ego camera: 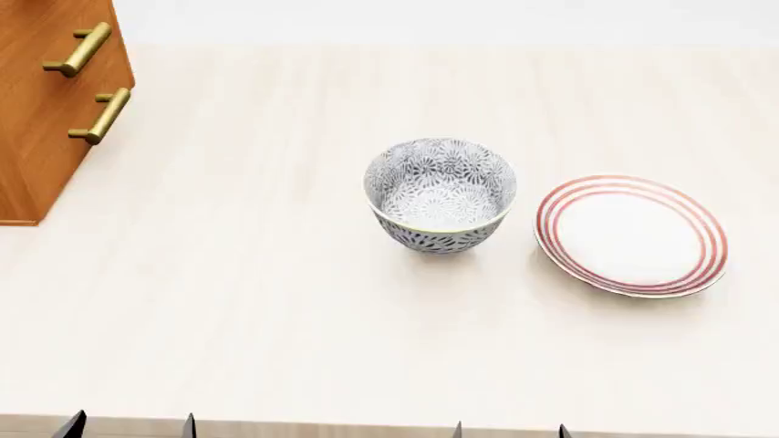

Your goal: Put the bowl on top of the cabinet.

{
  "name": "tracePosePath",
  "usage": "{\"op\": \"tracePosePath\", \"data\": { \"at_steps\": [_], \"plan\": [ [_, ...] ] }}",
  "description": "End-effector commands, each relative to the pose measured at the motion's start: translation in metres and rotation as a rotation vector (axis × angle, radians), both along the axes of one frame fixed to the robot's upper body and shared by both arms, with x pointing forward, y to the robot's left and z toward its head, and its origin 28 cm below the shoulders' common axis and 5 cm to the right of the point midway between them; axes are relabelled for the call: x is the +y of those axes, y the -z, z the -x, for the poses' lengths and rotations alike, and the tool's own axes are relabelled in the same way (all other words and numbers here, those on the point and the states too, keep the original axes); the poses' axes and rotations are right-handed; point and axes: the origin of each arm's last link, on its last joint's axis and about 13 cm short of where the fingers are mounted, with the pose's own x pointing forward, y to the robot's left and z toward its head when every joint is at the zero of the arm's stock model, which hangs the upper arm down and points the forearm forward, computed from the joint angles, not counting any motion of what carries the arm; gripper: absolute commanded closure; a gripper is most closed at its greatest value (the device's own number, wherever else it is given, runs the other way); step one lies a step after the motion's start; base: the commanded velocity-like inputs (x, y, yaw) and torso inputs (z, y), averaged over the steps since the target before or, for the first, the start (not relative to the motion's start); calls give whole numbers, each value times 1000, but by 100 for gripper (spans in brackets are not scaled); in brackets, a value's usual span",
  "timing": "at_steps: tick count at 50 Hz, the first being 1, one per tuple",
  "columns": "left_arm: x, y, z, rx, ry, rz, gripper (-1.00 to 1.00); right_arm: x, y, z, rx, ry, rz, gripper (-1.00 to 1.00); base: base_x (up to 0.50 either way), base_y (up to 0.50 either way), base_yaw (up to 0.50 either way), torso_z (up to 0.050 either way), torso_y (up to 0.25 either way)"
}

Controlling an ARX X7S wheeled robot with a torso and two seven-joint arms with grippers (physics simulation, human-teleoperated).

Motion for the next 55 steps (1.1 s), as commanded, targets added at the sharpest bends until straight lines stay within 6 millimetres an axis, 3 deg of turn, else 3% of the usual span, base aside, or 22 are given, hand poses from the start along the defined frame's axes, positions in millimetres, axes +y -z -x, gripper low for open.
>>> {"op": "tracePosePath", "data": {
  "at_steps": [1, 23, 24, 25, 40, 55],
  "plan": [
    [0, 0, 0, 0, 0, 0, -100, 0, -1, 1, -3, 1, -3, -100, 0, 0, 0, 0, 0],
    [0, 0, 1, 17, 1, -5, -100, 1, -2, -2, 15, -7, -7, -100, 0, 0, 0, 0, 0],
    [-8, 1, 2, 47, 35, -73, -100, 5, 0, 3, -6, -18, 20, -100, 0, 0, 0, 0, 0],
    [0, 0, 1, 17, -1, -7, -100, 1, -2, -1, 12, -7, -9, -100, 0, 0, 0, 0, 0],
    [-1, 0, 1, 27, 12, 1, -100, 1, -2, 0, -3, 11, 0, -100, 0, 0, 0, 0, 0],
    [0, -1, 3, 26, 11, 4, -100, 2, -2, 1, -16, 14, 5, -100, 0, 320, 0, 0, 0]
  ]
}}
